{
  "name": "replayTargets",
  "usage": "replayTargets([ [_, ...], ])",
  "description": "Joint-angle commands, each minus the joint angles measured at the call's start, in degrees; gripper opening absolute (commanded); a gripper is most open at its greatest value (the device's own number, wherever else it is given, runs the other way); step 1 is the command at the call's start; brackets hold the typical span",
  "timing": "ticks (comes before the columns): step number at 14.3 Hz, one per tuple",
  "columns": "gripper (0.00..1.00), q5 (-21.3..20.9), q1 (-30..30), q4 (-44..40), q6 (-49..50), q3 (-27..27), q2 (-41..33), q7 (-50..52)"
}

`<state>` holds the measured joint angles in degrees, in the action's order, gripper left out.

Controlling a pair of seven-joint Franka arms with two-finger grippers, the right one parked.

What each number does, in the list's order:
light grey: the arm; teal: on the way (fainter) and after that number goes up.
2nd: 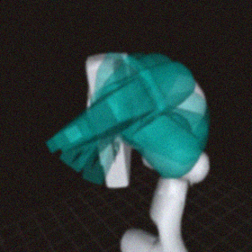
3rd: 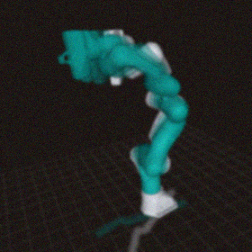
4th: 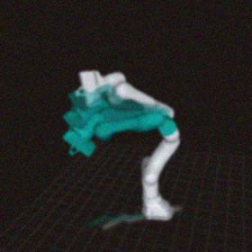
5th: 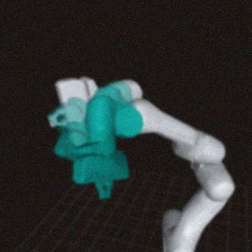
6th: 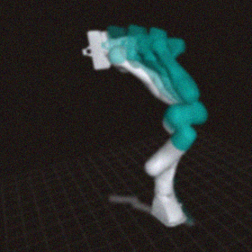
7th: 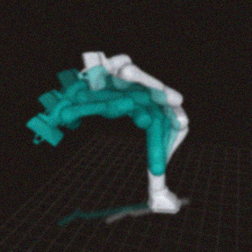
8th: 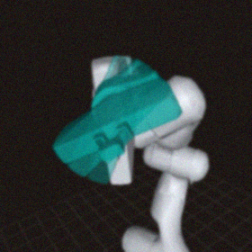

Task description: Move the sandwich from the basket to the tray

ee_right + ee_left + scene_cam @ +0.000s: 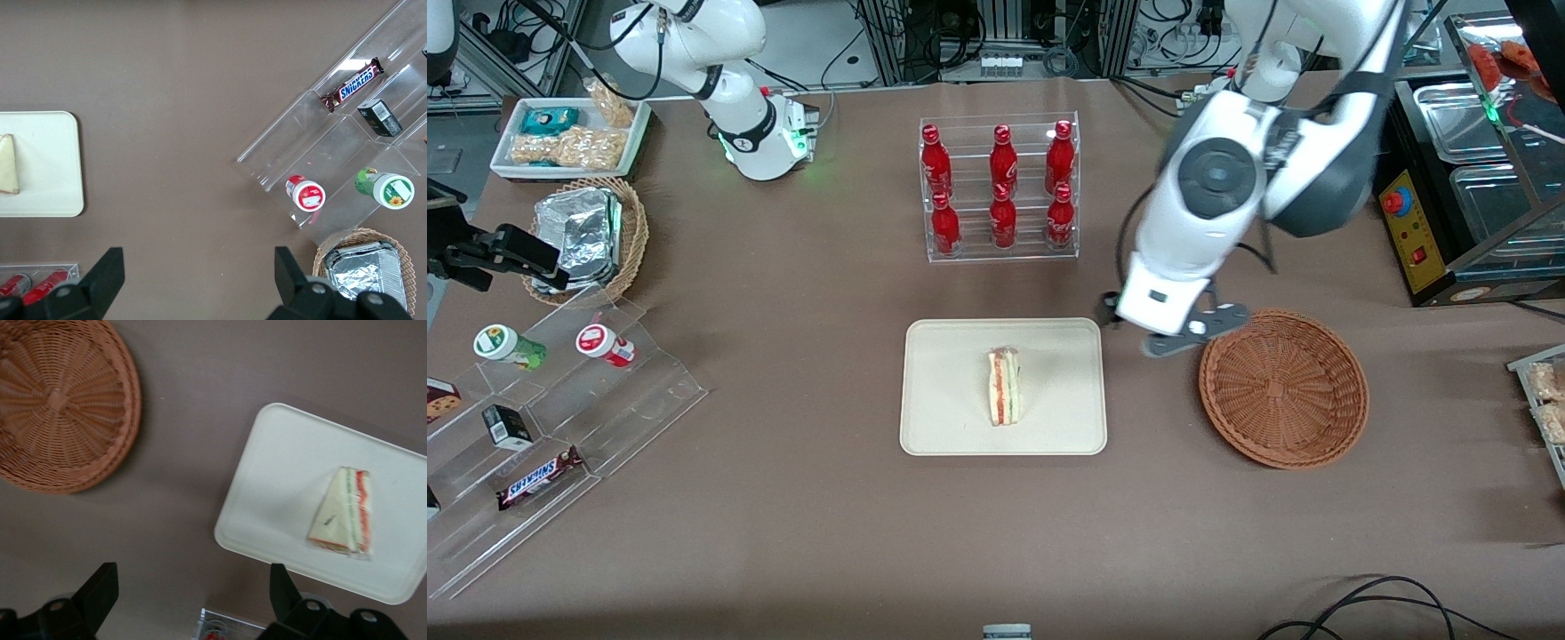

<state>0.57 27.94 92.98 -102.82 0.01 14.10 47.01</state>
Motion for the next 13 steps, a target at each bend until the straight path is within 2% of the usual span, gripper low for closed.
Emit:
replayTargets([
  [1,1.0,-0.7,-5.0,8.9,-0.7,0.7,-7.2,-4.4],
  [4,1.0,-0.7,-10.3,13.7,-0.5,0.6,-11.5,-11.3],
  [6,1.0,-3.4,-13.5,17.9,-0.3,0.6,-16.2,-15.1],
  [9,1.0,-3.6,-18.3,21.1,-0.1,1.2,-19.9,-21.0],
  [13,1.0,-3.7,-29.0,17.9,1.6,12.3,-19.6,-23.8],
])
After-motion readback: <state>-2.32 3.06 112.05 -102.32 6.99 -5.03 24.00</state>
